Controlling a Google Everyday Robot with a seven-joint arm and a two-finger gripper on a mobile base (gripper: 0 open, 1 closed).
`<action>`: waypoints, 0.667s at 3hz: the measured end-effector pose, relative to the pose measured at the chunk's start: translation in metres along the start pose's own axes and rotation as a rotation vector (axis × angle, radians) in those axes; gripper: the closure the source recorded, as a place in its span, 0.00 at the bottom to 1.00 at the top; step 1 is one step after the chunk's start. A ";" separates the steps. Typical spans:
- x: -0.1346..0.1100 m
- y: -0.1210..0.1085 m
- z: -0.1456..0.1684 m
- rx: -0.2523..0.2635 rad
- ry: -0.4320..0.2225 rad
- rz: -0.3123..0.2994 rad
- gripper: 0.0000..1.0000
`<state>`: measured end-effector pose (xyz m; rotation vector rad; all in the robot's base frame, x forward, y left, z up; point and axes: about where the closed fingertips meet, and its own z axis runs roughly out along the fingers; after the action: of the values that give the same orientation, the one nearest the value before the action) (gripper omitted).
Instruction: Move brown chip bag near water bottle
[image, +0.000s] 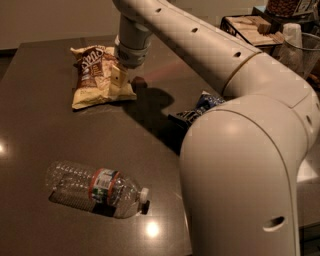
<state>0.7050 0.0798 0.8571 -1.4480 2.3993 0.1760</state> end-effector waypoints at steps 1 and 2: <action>-0.006 0.002 0.003 -0.019 0.002 -0.013 0.39; -0.008 0.016 -0.007 -0.036 -0.009 -0.072 0.63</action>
Offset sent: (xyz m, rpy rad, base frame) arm -0.0342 0.0154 0.0268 0.0110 -0.0084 0.1601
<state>0.6926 0.0920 0.8653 -1.5436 2.3447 0.2095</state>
